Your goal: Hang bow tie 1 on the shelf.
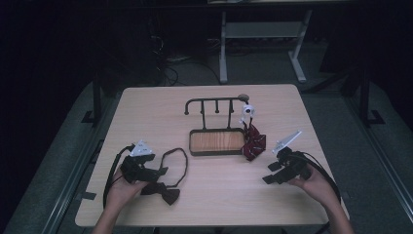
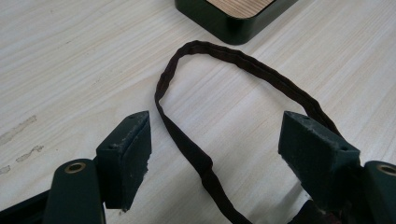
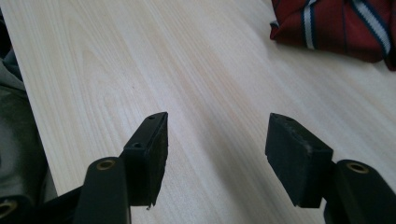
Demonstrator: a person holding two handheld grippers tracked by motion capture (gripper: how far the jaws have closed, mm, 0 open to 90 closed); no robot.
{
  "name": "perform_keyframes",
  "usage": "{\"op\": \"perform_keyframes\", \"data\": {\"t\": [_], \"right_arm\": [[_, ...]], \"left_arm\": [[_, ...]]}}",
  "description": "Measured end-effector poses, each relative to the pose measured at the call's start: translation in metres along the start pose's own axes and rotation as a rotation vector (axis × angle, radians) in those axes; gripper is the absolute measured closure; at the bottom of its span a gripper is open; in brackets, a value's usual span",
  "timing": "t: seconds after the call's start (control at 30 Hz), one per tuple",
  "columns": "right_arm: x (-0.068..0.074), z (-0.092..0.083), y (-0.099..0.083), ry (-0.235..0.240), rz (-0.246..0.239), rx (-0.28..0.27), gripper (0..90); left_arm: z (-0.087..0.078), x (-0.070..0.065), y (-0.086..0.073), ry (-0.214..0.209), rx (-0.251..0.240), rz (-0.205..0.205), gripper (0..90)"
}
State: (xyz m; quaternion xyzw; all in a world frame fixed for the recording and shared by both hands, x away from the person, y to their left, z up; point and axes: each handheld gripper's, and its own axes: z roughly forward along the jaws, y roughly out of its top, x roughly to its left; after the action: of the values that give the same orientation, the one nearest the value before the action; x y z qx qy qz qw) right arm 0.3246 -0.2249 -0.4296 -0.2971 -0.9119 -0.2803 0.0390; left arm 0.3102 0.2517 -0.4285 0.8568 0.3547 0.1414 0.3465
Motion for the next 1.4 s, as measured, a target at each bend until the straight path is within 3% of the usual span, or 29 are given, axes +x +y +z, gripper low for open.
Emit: {"op": "perform_keyframes", "data": {"t": [0.33,0.53,0.57,0.77,1.1,1.4], "right_arm": [[0.001,0.0,-0.009,-0.024,0.025,-0.029,37.1],[0.002,-0.001,-0.011,-0.012,0.02,-0.03,36.3],[0.002,0.0,-0.012,-0.01,0.02,-0.027,36.3],[0.004,-0.002,-0.011,-0.017,0.017,-0.033,36.0],[0.007,-0.008,-0.011,-0.024,0.013,-0.05,35.8],[0.007,-0.011,-0.011,-0.026,0.007,-0.058,36.0]], "left_arm": [[0.0,-0.001,0.006,-0.016,0.021,0.011,38.5],[0.005,0.004,0.014,-0.017,0.05,0.012,45.0],[0.007,0.005,0.016,-0.006,0.069,0.026,45.1],[0.019,0.01,0.025,-0.027,0.127,0.021,48.7],[0.032,0.019,0.051,0.015,0.235,0.08,52.2],[0.044,0.028,0.059,0.007,0.311,0.088,59.8]]}}
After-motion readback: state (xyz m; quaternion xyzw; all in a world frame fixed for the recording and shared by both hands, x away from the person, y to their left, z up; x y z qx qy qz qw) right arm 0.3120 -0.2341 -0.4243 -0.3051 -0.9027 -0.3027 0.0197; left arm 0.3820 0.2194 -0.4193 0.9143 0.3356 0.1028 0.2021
